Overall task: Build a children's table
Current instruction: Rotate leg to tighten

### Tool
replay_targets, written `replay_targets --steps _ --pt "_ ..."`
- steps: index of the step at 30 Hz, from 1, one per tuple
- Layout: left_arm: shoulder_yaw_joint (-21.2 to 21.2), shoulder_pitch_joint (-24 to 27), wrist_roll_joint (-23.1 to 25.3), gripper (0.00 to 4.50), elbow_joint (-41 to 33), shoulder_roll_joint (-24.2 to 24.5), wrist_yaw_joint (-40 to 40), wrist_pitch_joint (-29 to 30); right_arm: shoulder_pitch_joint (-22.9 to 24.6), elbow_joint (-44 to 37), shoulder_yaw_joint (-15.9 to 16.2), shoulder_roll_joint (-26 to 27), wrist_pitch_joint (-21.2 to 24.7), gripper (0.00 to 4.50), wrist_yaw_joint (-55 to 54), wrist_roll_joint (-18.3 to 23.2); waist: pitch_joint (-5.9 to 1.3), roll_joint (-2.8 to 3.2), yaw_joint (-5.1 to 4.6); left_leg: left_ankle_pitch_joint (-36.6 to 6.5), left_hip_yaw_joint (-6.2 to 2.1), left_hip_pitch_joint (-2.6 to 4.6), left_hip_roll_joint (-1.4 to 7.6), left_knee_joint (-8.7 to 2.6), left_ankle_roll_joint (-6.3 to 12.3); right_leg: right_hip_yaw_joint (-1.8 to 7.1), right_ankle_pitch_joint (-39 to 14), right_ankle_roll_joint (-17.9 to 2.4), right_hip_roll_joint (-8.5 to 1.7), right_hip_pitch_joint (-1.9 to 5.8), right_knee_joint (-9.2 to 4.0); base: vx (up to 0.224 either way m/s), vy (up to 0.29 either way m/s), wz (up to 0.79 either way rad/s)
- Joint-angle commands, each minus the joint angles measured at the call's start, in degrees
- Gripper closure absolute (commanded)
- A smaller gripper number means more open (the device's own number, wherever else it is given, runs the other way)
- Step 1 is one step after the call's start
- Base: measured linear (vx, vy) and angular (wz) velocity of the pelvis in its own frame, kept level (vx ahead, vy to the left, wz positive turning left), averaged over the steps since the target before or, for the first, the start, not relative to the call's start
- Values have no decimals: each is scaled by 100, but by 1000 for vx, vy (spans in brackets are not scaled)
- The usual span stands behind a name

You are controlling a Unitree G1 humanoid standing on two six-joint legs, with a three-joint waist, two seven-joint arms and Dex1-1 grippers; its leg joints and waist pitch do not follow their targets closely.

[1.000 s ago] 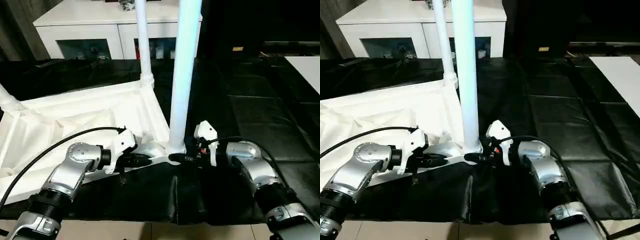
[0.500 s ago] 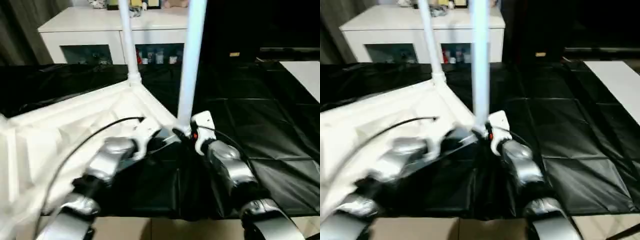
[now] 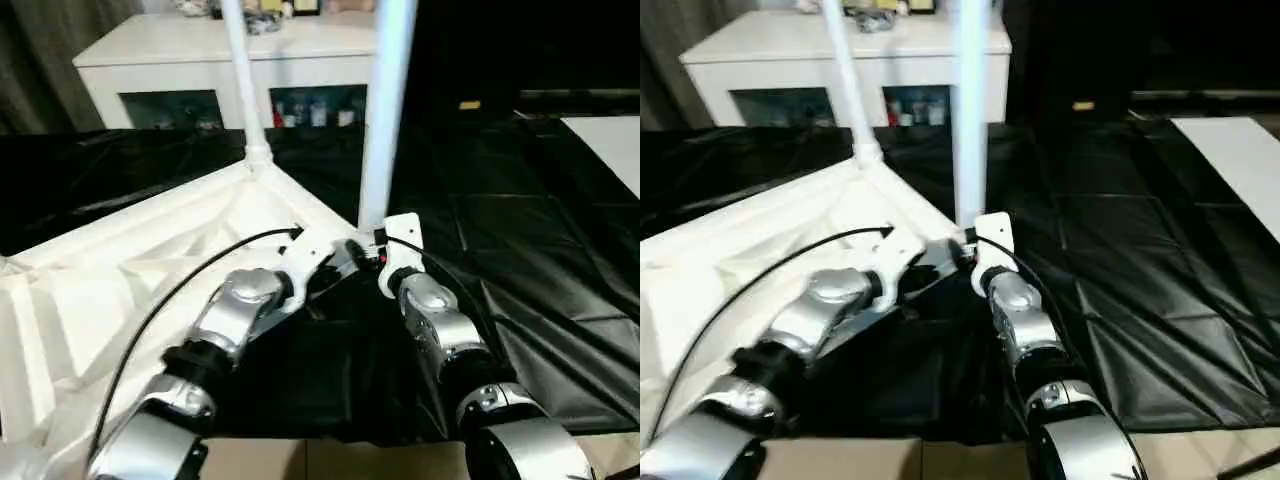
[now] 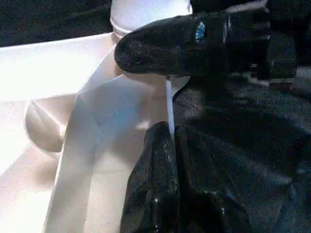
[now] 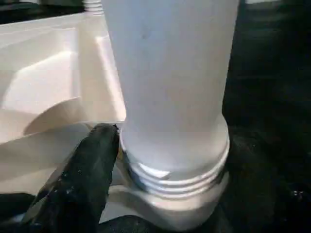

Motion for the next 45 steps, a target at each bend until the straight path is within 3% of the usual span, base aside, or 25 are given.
replay_targets --steps 1,3,4,5,8,9,10,11,13,14,15,16,19,20,22,29,36,41,43,45 --pt "-302 293 81 450 -3 170 -569 -155 40 -187 212 -80 -57 101 426 -27 -257 -82 11 -1804 -213 35 349 -495 186 258 -1713 -1065 -385 149 -523 0 0 0" --pt "-307 466 -11 450 -265 381 -908 -162 137 -338 377 -287 -88 101 938 -70 -272 -75 23 -1554 -196 6 356 -475 287 260 -1465 -1147 -394 172 -482 0 0 0" --pt "-323 635 -123 450 -549 583 -1240 -200 225 -497 509 -462 -111 101 1387 -70 -287 -73 26 -1398 -188 6 363 -462 340 259 -1199 -1240 -390 173 -448 65 -29 1" --pt "-333 784 -224 450 -804 764 -1518 -188 303 -645 609 -603 -136 101 1769 -66 -302 -78 33 -1159 -190 -37 374 -450 416 247 -823 -1316 -382 213 -388 0 0 0" --pt "-349 1033 -385 450 -1214 1125 -2020 -254 447 -953 790 -879 -200 101 2567 -4 -360 -65 52 -653 -164 -40 377 -368 624 233 23 -1495 -365 228 -278 43 -4 0" --pt "-348 1049 -395 450 -1240 1150 -2052 -255 457 -974 802 -898 -204 101 2622 2 -386 -80 67 -232 -163 -75 359 -315 818 221 691 -1608 -343 245 -192 70 -2 0" --pt "-341 1086 -427 450 -1295 1210 -2130 -268 481 -1030 830 -946 -216 101 2775 24 -400 -76 64 -49 -160 -79 356 -292 922 215 948 -1642 -334 234 -166 0 0 0" --pt "-295 1226 -575 450 -1511 1423 -2433 -308 574 -1247 947 -1140 -244 101 3360 125 -416 -86 101 169 -152 -100 353 -229 1161 204 1341 -1722 -333 215 -108 0 0 0" --pt "-187 1321 -752 450 -1673 1572 -2670 -232 643 -1392 1060 -1333 -247 101 3884 219 -389 -101 109 40 -144 -103 365 -233 1236 190 1092 -1734 -335 187 -130 0 0 0" --pt "-136 1357 -814 450 -1734 1638 -2774 -173 674 -1450 1109 -1422 -222 101 4159 273 -364 -92 113 -151 -133 -97 373 -247 1198 190 714 -1720 -331 168 -161 0 0 0" --pt "-136 1357 -814 450 -1734 1638 -2774 -173 674 -1450 1109 -1422 -222 101 4159 273 -364 -92 113 -151 -133 -97 373 -247 1198 190 714 -1720 -331 168 -161 0 0 0" --pt "-115 1367 -826 450 -1745 1672 -2814 -160 680 -1456 1130 -1462 -214 101 4289 290 -332 -89 121 -454 -132 -77 401 -287 1021 205 111 -1675 -334 156 -213 0 0 0" --pt "-86 1408 -862 450 -1811 1760 -2888 -111 695 -1484 1146 -1522 -155 101 4563 362 -285 -104 113 -950 -141 -59 409 -356 683 229 -626 -1582 -329 143 -277 0 0 0" --pt "-84 1435 -899 450 -1862 1794 -2910 -75 698 -1494 1132 -1523 -90 117 4688 423 -293 -95 115 -1080 -147 -31 413 -368 558 238 -763 -1550 -337 144 -285 0 0 0" --pt "-83 1464 -944 450 -1915 1816 -2932 -21 698 -1496 1115 -1515 -27 128 4799 481 -292 -99 109 -1040 -150 -40 411 -374 501 246 -713 -1527 -337 150 -283 0 0 0" --pt "-94 1553 -1015 450 -2036 1864 -2996 86 763 -1561 1123 -1508 108 176 5074 611 -336 -123 123 -498 -138 -67 377 -302 728 237 50 -1629 -338 170 -202 0 0 0" --pt "-136 1587 -1021 450 -2085 1860 -3015 171 827 -1595 1077 -1460 197 180 5092 647 -335 -115 121 -527 -141 -60 381 -298 745 227 -82 -1623 -329 168 -212 0 0 0" --pt "-153 1476 -740 450 -1767 1726 -2502 65 718 -1250 852 -1259 213 180 4151 459 -326 -108 102 -645 -141 -50 374 -307 664 233 -213 -1602 -329 158 -235 0 0 0" --pt "-145 1286 -534 450 -1379 1462 -1941 75 622 -957 588 -988 309 180 2963 322 -248 -99 56 -1247 -154 2 363 -380 311 254 -1182 -1441 -345 126 -355 0 0 0" --pt "-129 1162 -492 450 -1203 1244 -1638 201 587 -825 419 -802 401 180 2210 268 -221 -106 31 -1655 -182 39 367 -432 40 257 -1868 -1244 -357 126 -414 0 0 0"
